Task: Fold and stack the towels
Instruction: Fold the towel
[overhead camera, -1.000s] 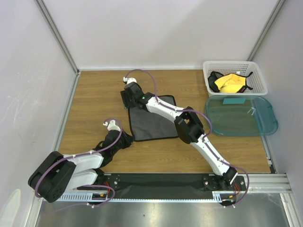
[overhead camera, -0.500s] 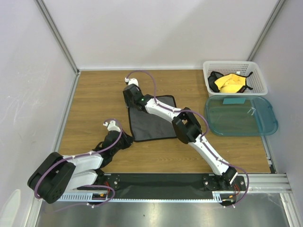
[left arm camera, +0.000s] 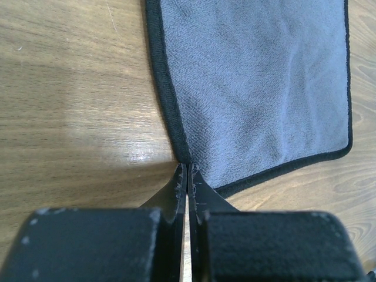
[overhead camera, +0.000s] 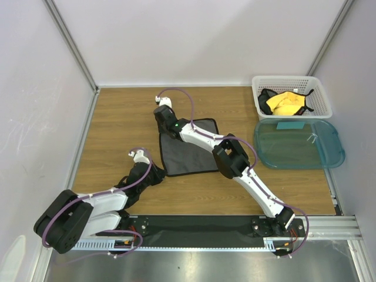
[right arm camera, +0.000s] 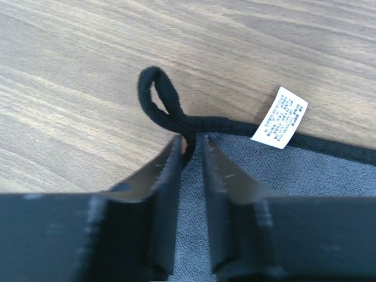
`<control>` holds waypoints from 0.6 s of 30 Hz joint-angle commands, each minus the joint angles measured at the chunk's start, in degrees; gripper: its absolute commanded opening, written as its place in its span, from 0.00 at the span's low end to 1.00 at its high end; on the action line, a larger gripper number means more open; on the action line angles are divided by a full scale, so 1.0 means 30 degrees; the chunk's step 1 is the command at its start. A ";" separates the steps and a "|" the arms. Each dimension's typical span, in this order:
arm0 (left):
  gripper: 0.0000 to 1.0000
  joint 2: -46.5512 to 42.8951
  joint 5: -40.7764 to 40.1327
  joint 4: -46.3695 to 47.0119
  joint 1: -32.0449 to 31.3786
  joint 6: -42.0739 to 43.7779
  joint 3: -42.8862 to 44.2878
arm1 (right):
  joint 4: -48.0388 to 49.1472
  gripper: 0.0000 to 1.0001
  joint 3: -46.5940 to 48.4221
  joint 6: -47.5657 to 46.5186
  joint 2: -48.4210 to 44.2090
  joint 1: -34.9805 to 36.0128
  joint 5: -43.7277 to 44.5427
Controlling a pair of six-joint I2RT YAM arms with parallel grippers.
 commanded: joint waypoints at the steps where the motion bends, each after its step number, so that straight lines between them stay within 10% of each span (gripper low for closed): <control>1: 0.00 -0.0402 -0.0117 0.0248 -0.0133 0.0645 -0.0125 | 0.0827 0.20 0.0940 0.0281 0.0065 0.0090 0.0065; 5: 0.00 -0.1130 -0.0526 -0.0833 -0.0133 0.0908 0.0080 | 0.0769 0.00 0.0940 0.0428 -0.0050 0.0061 -0.0317; 18: 0.00 -0.7254 -0.4950 -1.0735 0.0013 0.2697 0.4180 | 0.1999 0.00 0.0647 0.1715 -0.2247 -0.0495 -0.4359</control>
